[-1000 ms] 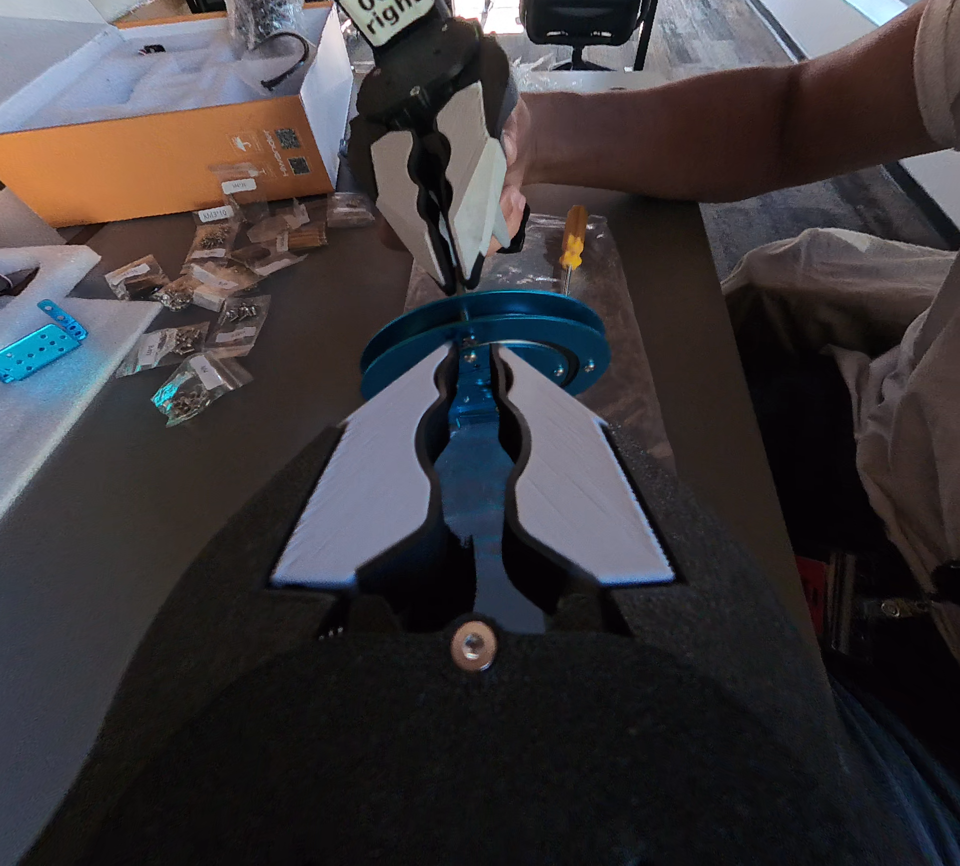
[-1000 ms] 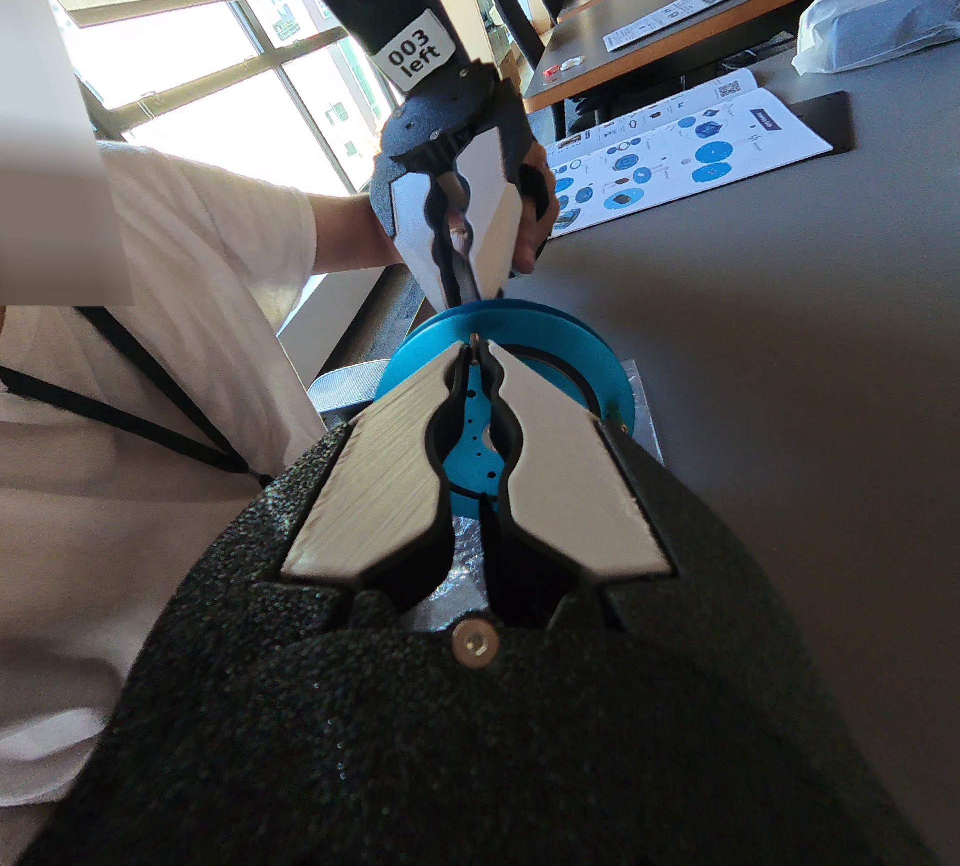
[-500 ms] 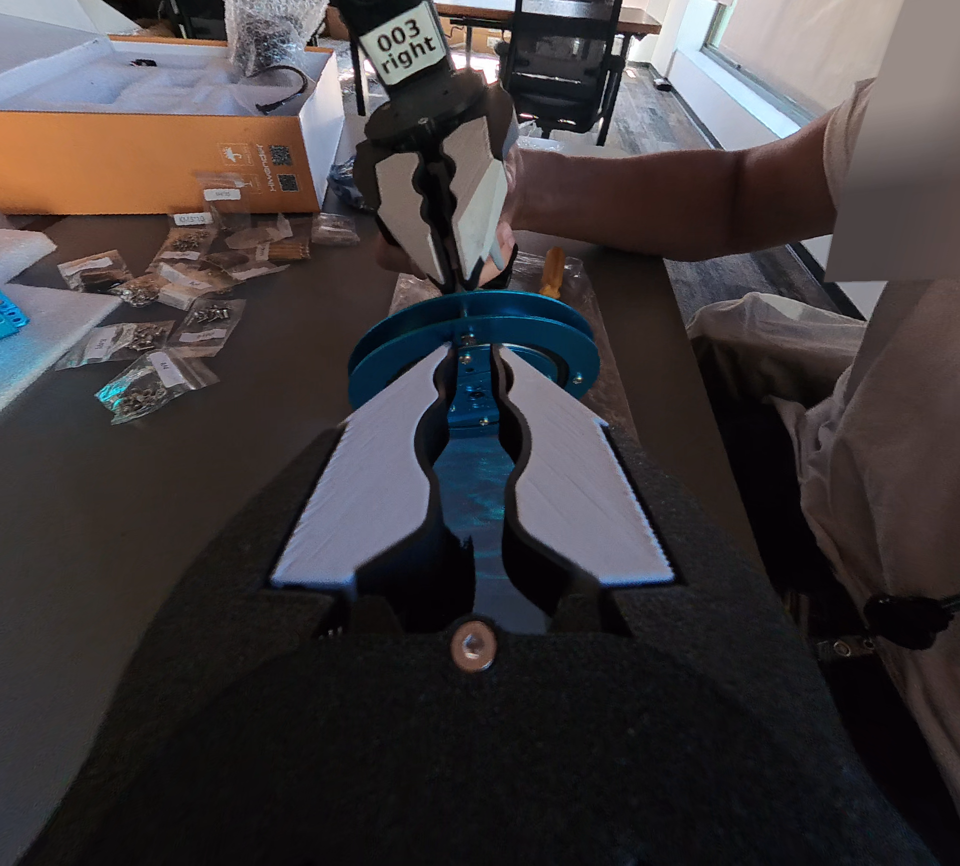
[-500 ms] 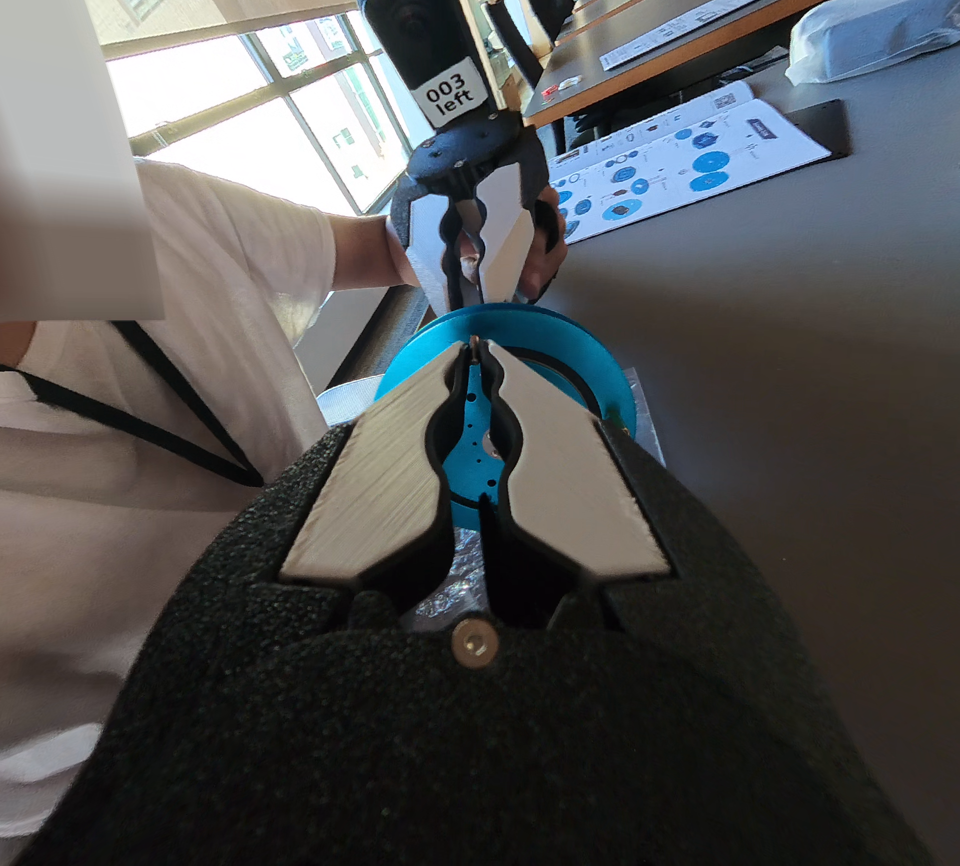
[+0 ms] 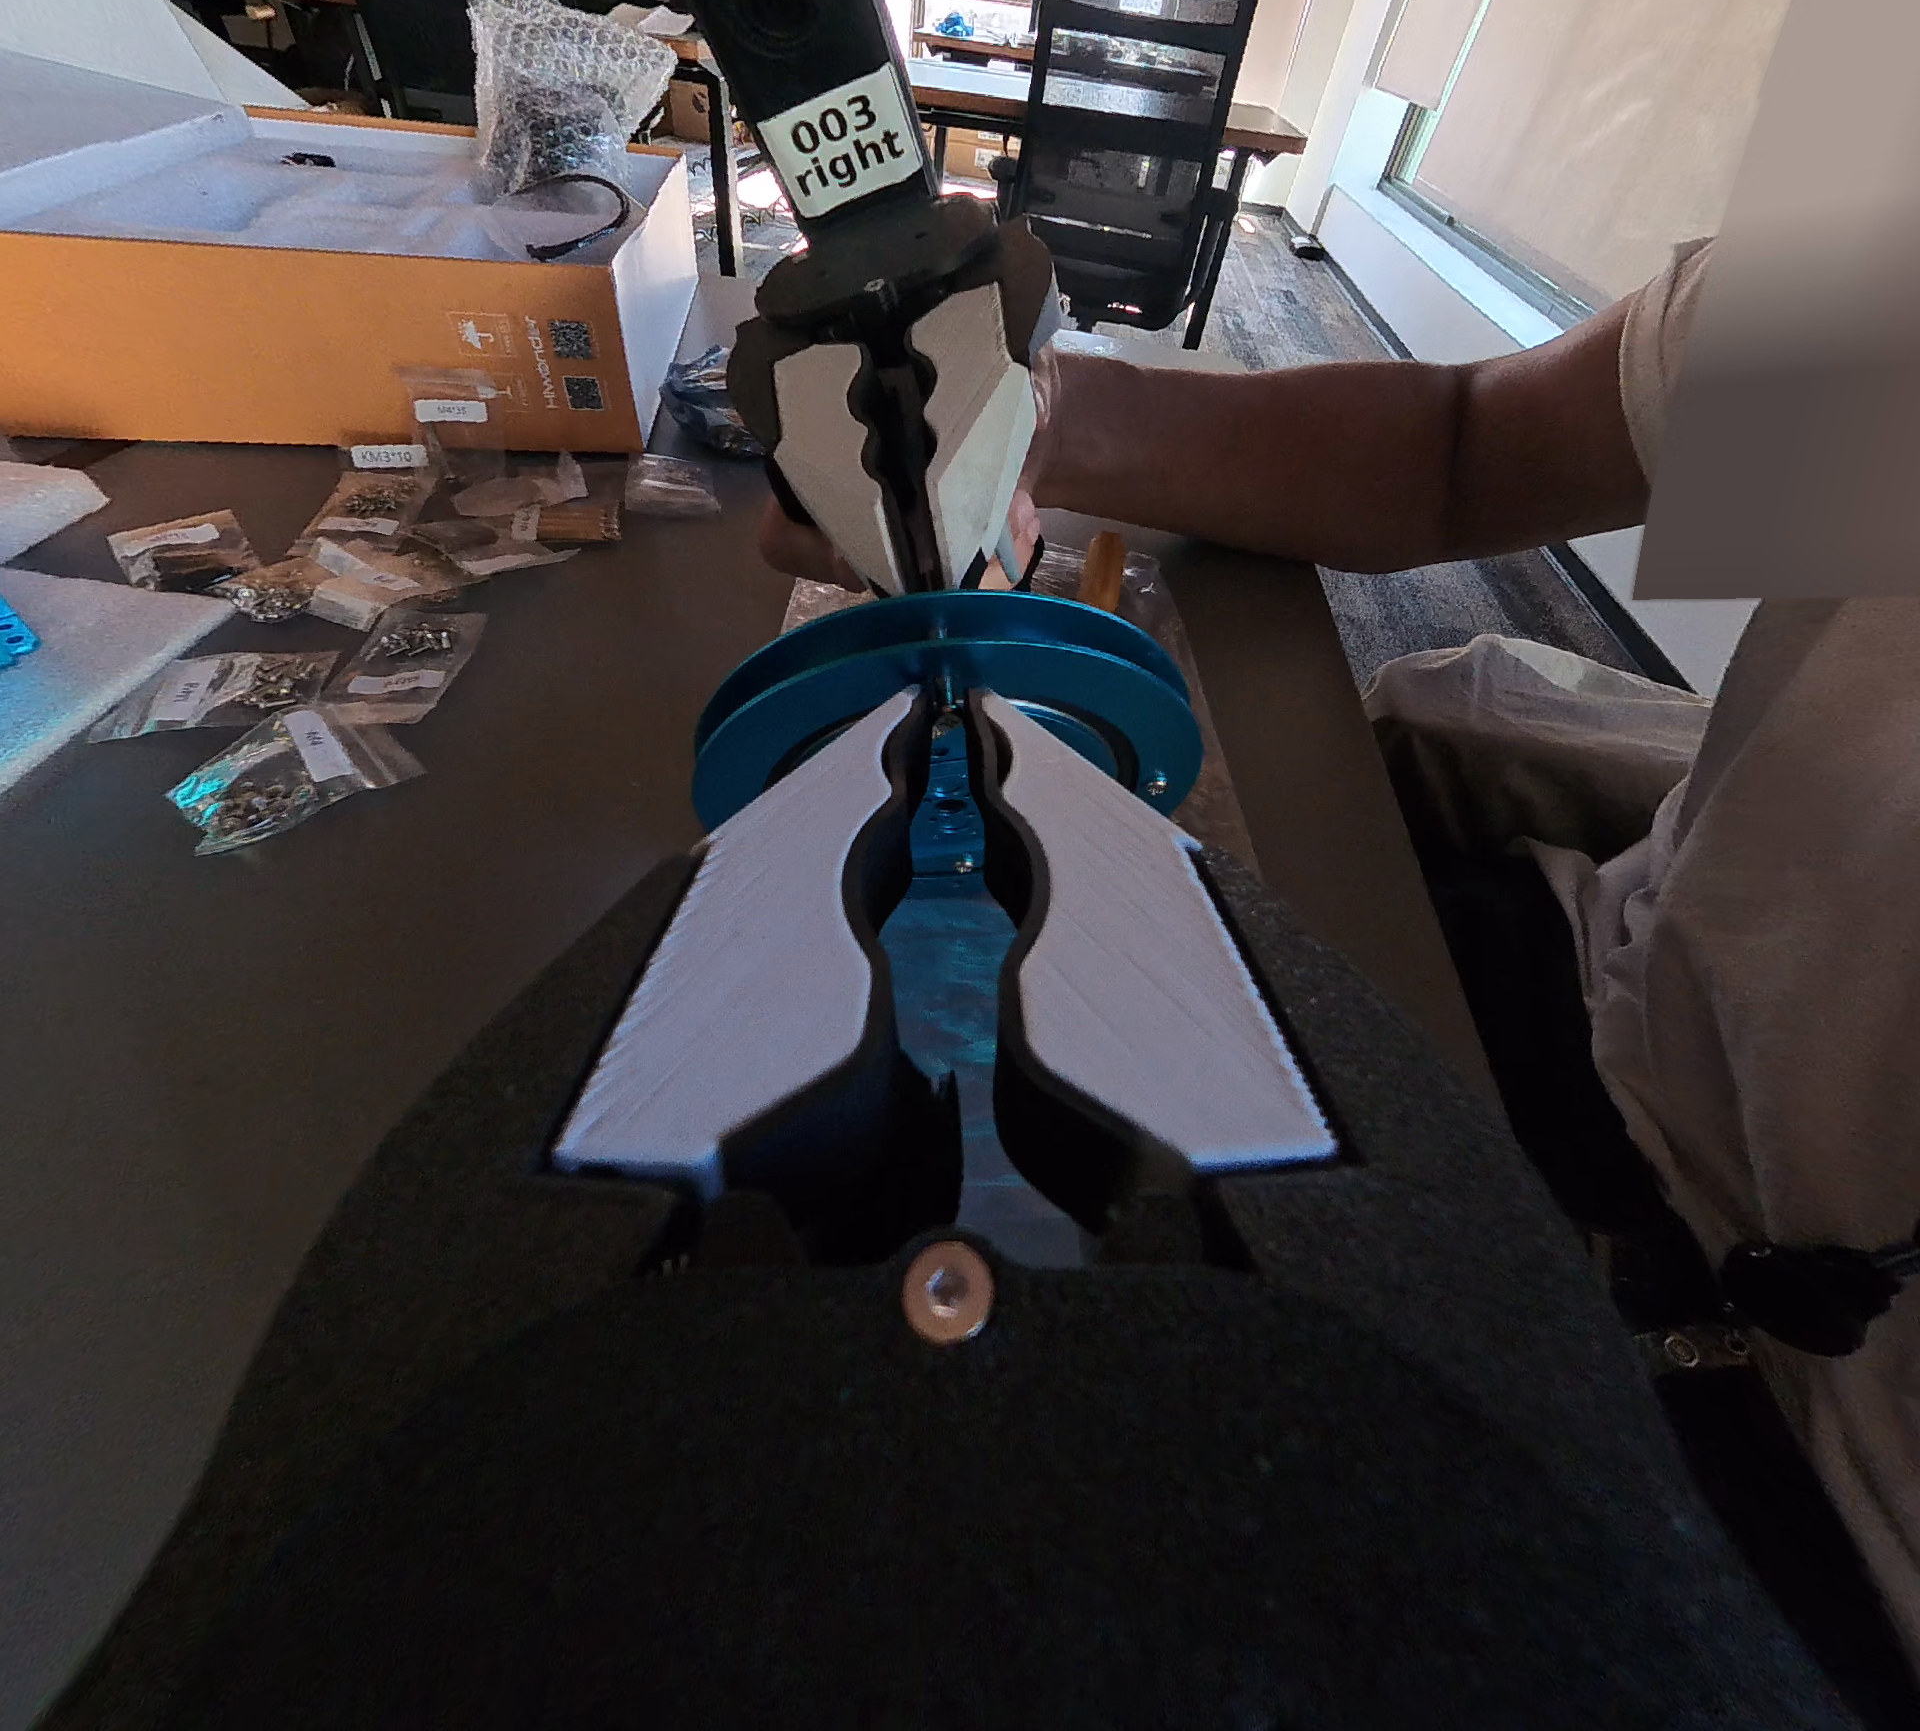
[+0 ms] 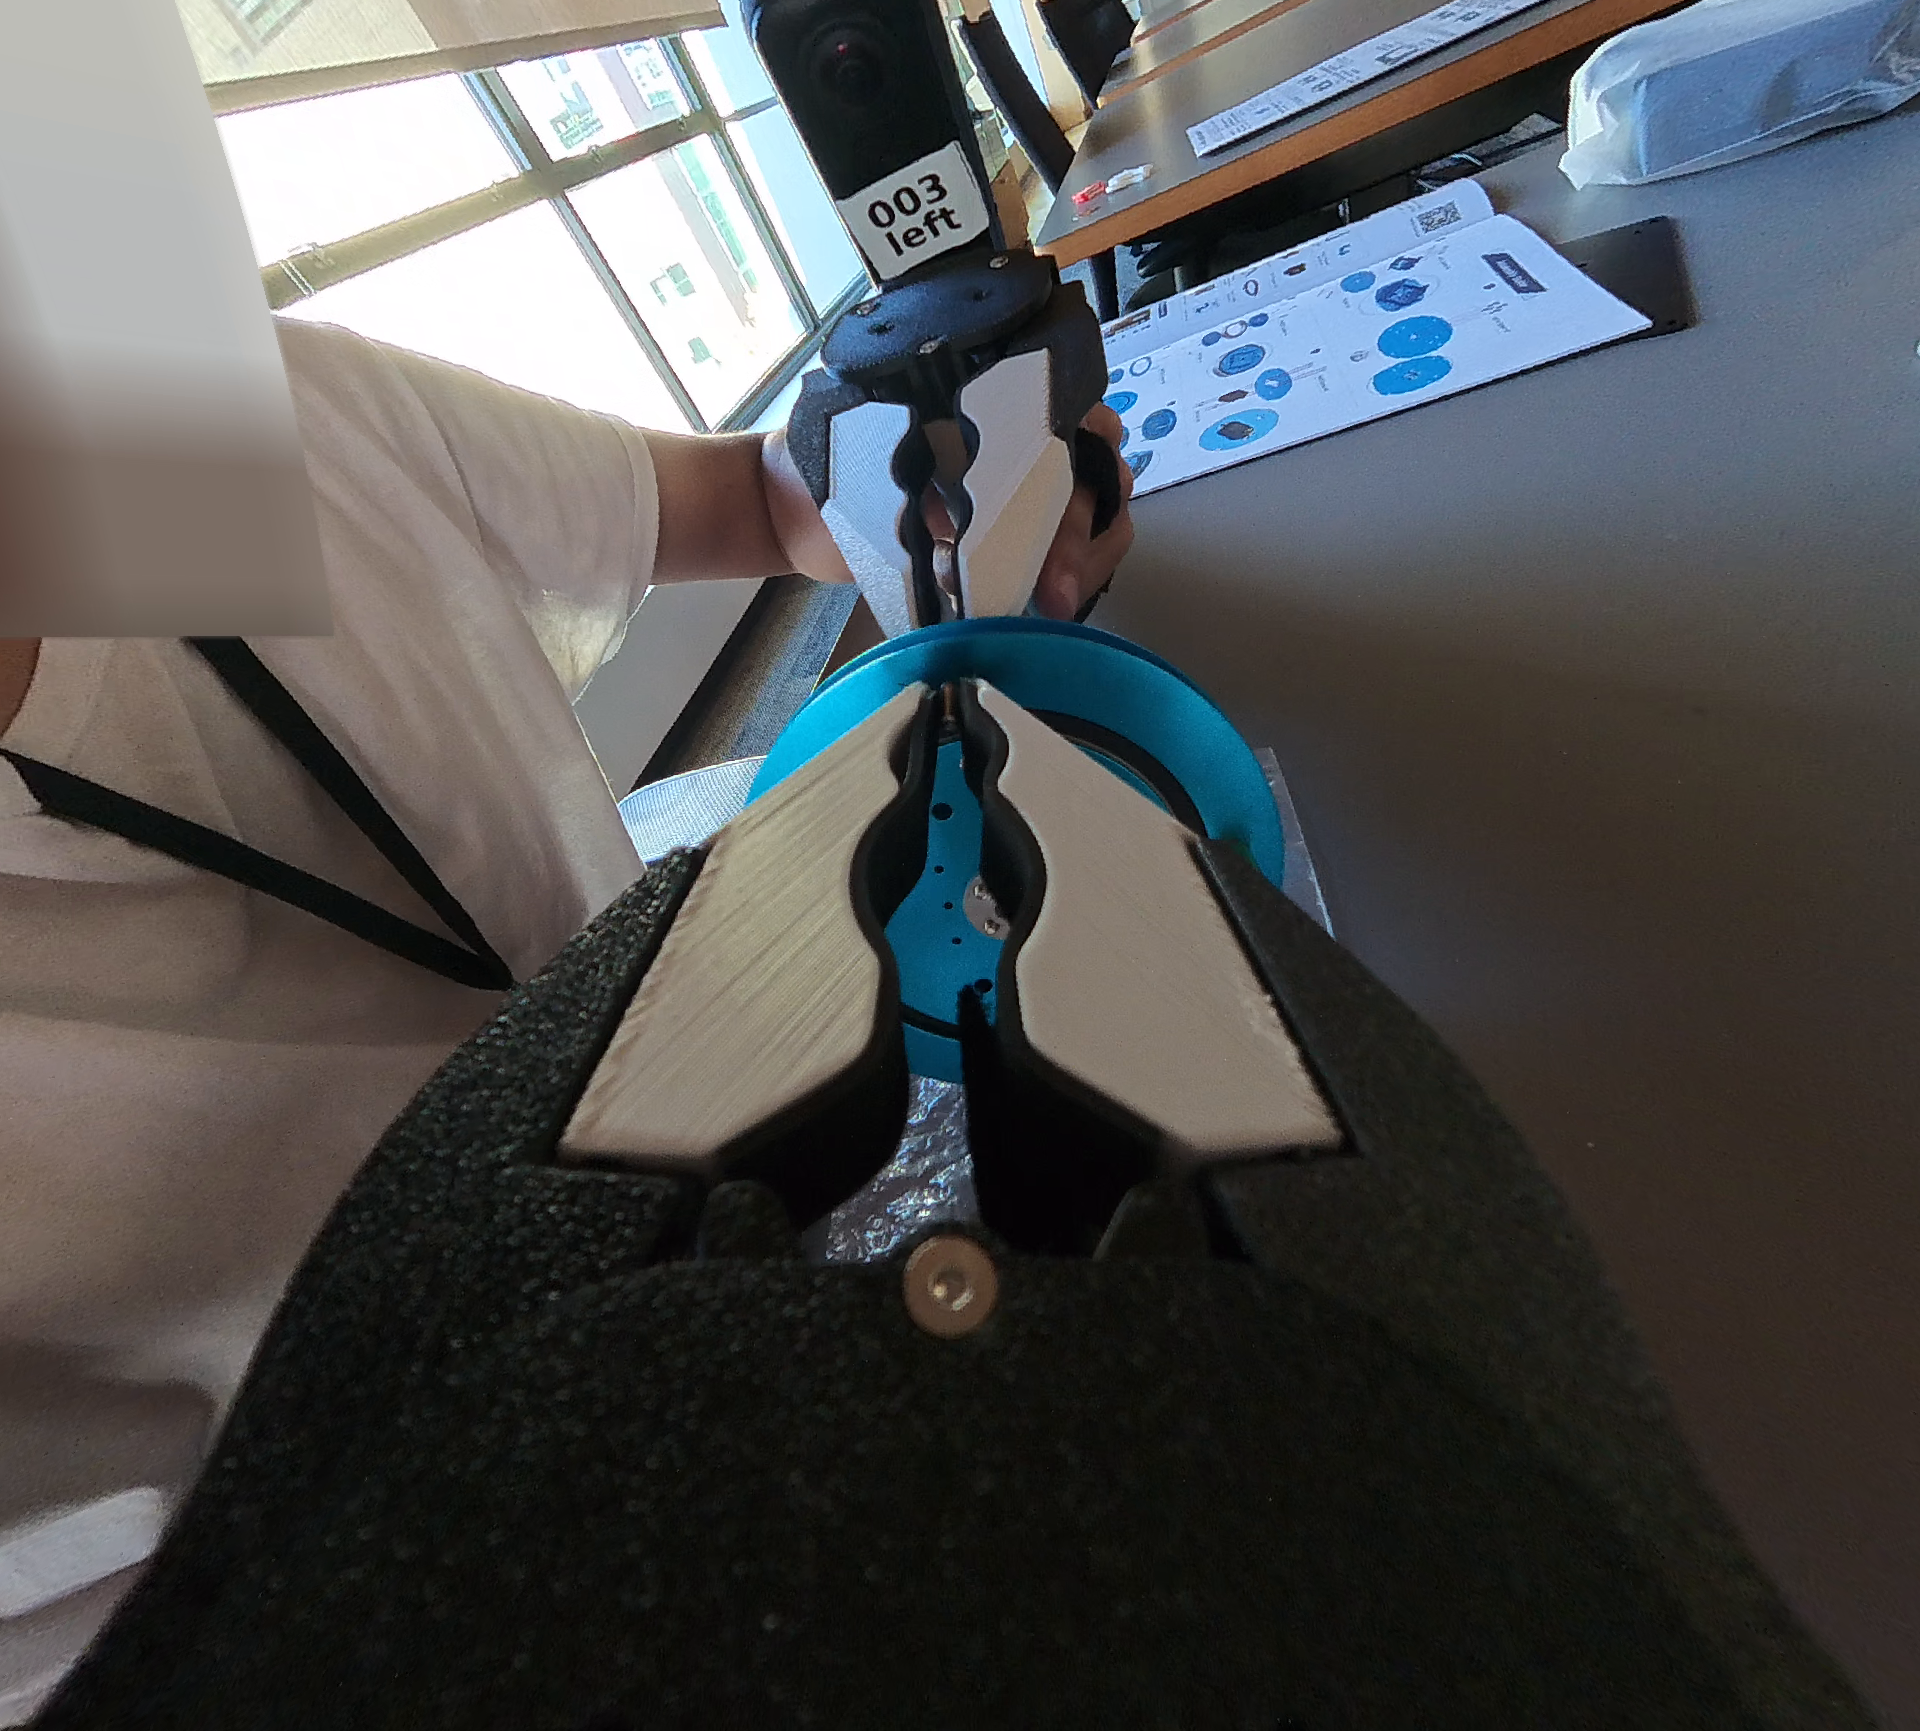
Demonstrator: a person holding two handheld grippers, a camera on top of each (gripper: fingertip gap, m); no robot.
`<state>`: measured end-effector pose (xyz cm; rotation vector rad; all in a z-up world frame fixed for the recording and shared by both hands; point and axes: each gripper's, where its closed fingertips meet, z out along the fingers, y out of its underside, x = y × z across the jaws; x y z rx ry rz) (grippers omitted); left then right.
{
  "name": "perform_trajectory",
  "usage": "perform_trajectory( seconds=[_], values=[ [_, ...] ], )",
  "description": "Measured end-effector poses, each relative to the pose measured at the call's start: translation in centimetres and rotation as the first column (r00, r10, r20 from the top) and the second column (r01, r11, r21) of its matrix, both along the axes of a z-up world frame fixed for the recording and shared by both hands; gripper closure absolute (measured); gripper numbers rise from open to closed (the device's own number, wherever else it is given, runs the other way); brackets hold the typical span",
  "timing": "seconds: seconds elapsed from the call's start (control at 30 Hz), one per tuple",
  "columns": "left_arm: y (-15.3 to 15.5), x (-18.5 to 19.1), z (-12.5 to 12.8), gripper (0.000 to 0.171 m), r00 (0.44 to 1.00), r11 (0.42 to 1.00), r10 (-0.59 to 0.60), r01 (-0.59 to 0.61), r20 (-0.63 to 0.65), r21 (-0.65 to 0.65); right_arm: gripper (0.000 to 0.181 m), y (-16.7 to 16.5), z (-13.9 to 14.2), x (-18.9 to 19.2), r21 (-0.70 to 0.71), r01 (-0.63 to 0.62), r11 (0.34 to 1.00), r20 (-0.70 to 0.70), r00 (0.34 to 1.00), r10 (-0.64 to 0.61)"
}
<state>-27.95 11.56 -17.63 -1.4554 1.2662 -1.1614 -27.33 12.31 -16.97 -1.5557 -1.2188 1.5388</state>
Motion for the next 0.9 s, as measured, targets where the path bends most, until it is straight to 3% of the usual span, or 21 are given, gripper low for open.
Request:
perform_trajectory(
  seconds=[0.17,0.33,0.4,0.47,0.53,0.6,0.7,0.9],
  values=[
    [0.1,0.0,0.0,0.167,1.0,0.999,0.006,-0.006,0.003,0.043,0.176,0.1,0.1,0.3,0.037,0.017,0.999,0.019,1.0,-0.017],
    [0.1,-0.1,0.0,0.167,1.0,1.0,-0.008,0.007,0.021,0.021,0.164,1.6,2.4,4.0,0.256,0.16,0.953,0.088,0.978,-0.188],
    [0.1,-0.2,-0.1,0.167,0.999,1.0,-0.012,0.012,0.029,0.001,0.163,0.8,0.7,5.6,0.324,0.124,0.938,0.21,0.957,-0.2],
    [0.2,-0.3,-0.1,0.167,0.999,1.0,-0.016,0.016,0.035,-0.015,0.158,0.3,-3.4,7.7,0.339,0.04,0.94,0.43,0.882,-0.192],
    [0.1,-0.5,-0.1,0.167,0.999,0.999,-0.023,0.025,0.044,-0.029,0.167,-0.8,-6.3,9.6,0.295,-0.048,0.954,0.568,0.812,-0.135],
    [0.0,-0.6,-0.1,0.167,0.998,0.999,-0.032,0.034,0.053,-0.035,0.173,-1.0,-7.4,10.9,0.261,-0.06,0.963,0.611,0.783,-0.117],
    [0.0,-0.6,-0.1,0.167,0.998,0.998,-0.032,0.035,0.06,-0.045,0.172,0.5,-7.7,12.2,0.334,0.0,0.943,0.622,0.752,-0.22],
    [0.0,-0.6,-0.1,0.167,0.997,0.999,-0.026,0.028,0.067,-0.03,0.162,2.0,-9.1,13.0,0.389,-0.105,0.915,0.755,0.605,-0.251]
  ],
)
